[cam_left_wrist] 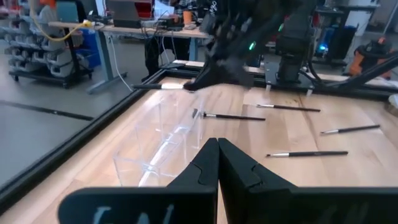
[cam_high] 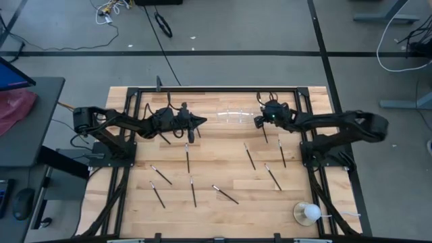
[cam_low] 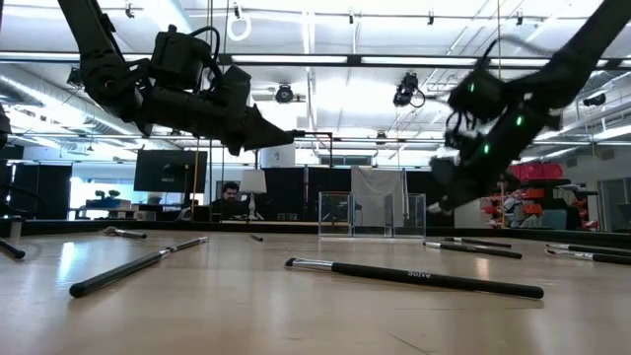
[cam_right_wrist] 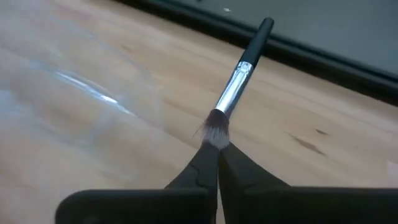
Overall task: Put items in baskets/containers
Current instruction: Put the black blush brush into the transparent organizer
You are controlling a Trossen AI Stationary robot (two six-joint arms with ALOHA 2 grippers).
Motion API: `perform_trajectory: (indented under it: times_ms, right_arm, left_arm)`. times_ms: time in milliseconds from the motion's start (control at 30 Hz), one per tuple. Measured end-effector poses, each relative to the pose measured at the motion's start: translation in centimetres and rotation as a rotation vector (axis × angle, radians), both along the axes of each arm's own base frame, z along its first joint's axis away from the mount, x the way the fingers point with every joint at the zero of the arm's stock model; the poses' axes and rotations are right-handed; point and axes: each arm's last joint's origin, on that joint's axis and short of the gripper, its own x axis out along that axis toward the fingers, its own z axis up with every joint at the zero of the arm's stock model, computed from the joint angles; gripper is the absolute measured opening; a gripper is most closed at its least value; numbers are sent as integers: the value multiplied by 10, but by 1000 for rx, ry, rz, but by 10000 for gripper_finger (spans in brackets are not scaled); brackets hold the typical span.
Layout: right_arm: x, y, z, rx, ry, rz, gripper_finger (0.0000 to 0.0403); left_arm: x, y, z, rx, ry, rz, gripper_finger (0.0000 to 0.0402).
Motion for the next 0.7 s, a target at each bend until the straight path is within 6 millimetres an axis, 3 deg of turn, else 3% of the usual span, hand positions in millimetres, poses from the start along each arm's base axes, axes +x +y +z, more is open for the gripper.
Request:
perform_trajectory:
  times_ms: [167, 367, 533, 700]
  right_arm:
    - [5, 22, 50, 38, -54, 53, 1]
    - [29, 53, 94, 115, -153, 292, 1]
    - [53, 80, 94, 194, -241, 540, 0]
    - [80, 103, 85, 207, -316, 741, 0]
  left_arm:
    - [7, -10, 4, 207, 43, -78, 23]
    - [25, -29, 18, 497, 90, -154, 119]
    - [37, -40, 28, 668, 149, -168, 209]
    - [41, -46, 27, 759, 220, -207, 245]
